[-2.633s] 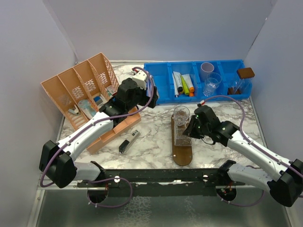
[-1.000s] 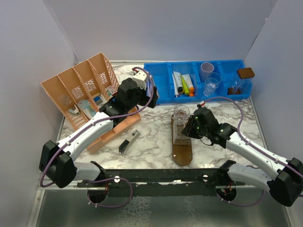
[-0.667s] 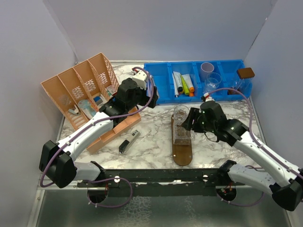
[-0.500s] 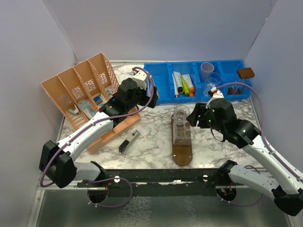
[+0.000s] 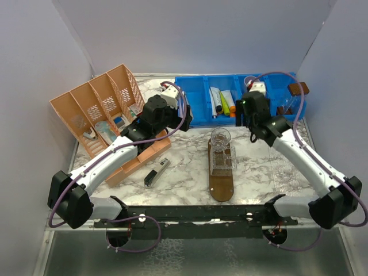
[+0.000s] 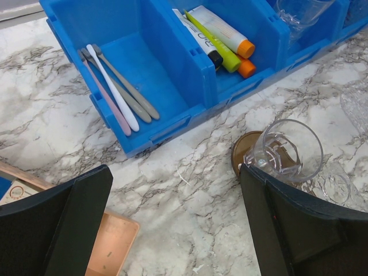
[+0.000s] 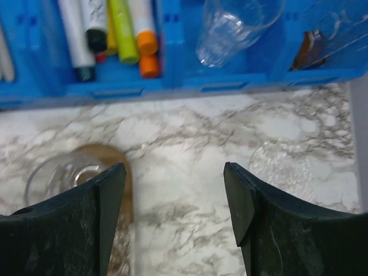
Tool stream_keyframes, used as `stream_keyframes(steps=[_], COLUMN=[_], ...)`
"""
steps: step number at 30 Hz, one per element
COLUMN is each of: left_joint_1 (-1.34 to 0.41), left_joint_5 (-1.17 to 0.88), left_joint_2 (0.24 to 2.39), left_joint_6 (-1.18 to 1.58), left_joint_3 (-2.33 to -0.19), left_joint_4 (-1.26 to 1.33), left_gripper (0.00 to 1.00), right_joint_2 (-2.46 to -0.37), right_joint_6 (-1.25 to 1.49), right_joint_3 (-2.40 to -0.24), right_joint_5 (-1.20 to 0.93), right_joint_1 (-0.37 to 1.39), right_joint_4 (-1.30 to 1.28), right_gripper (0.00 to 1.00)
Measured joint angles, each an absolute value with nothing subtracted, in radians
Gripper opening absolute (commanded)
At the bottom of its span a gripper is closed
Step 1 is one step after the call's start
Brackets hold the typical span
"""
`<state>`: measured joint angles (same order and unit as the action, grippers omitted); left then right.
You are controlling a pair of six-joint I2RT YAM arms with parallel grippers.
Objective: Prepare toiletry sets of a toothbrush and toothpaste on the tray
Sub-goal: Pick up the cup from the storage box.
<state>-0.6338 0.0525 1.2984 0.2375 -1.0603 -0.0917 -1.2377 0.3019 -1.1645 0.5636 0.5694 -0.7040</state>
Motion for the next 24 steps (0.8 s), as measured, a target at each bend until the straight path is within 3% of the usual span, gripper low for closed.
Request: stream_keyframes(steps=[10,24], left_joint_1=[-0.634,-0.634], left_joint_5=[0.052,0.052], left_joint_2=[1.298,1.298], left_joint_6=[0.237,0.237], left_joint_3=[-1.061,-1.07], left_joint_4=[-0.092,-0.092], left_gripper=[0.97,0.97], right_joint_2=[-1.51,-1.812], right_joint_6=[0.225,0.38], right_joint_3=[-1.399,-1.562], right_joint_5=[0.4,0.203], right_joint_1=[0.163,-0.041], right_joint_4=[-0.555,-0.524], right_gripper=[0.58,0.48])
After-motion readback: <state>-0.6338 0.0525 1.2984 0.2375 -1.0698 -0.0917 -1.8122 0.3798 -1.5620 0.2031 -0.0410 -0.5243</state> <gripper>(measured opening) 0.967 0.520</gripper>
